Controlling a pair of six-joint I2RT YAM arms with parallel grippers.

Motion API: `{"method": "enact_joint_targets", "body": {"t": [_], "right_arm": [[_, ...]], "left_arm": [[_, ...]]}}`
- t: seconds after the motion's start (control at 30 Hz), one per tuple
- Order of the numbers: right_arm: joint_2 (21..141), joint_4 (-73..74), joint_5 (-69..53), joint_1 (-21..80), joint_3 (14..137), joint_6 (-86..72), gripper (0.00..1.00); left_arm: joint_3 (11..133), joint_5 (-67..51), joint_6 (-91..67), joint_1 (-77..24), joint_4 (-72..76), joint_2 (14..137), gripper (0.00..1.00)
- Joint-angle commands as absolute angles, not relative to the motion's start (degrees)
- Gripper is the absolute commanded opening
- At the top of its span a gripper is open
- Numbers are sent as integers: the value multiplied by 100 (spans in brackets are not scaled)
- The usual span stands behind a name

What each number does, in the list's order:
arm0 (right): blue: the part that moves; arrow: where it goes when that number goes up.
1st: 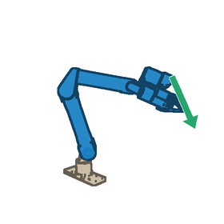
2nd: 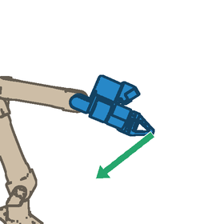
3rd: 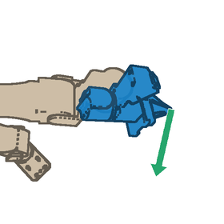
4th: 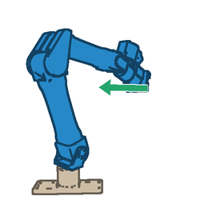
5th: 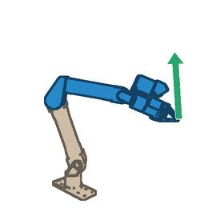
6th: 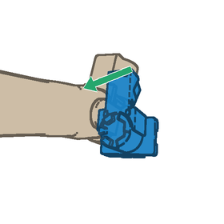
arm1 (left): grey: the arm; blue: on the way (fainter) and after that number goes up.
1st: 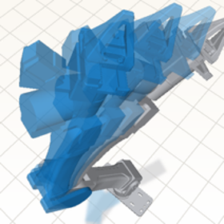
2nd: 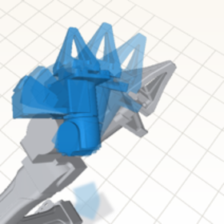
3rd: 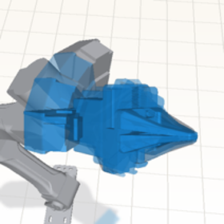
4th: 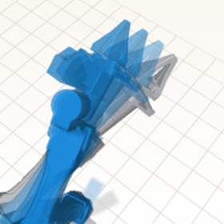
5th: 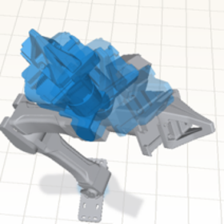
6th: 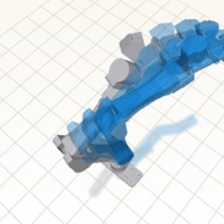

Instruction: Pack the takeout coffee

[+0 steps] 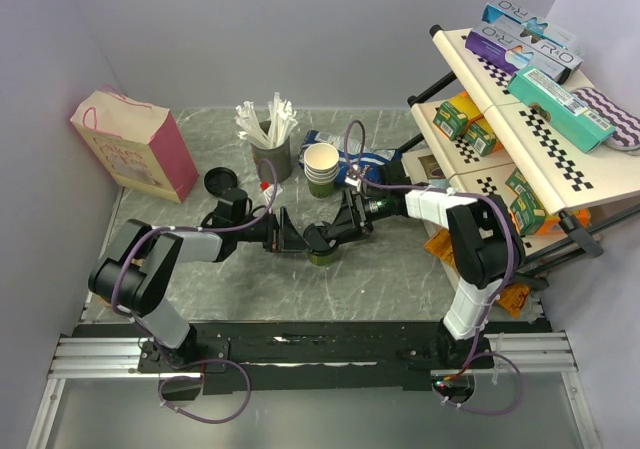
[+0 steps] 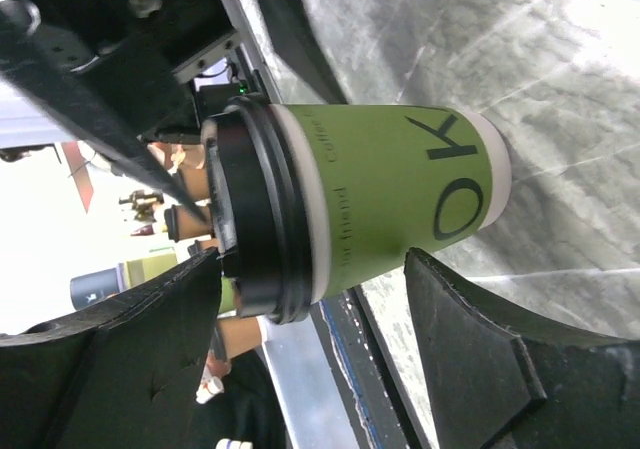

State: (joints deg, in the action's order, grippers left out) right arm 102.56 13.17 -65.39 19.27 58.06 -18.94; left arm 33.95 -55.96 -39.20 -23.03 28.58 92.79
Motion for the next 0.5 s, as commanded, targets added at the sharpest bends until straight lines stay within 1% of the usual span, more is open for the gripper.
{"method": "enact_joint_targets", "body": {"t": [0.0, 0.13, 0.47], "right_arm": [[10520, 1327, -6513, 1978, 6082, -1890, 79], [10600, 1406, -6504, 1986, 6170, -1881, 78], [10740, 1433, -6495, 2004, 6302, -1899, 77]], "left_arm": [[3296, -6046, -4324, -2250, 3743, 9255, 99], [3208, -6222, -4508, -2233, 4025, 9246, 99], [3533, -5968, -3666, -2224, 2954, 9474, 100]]}}
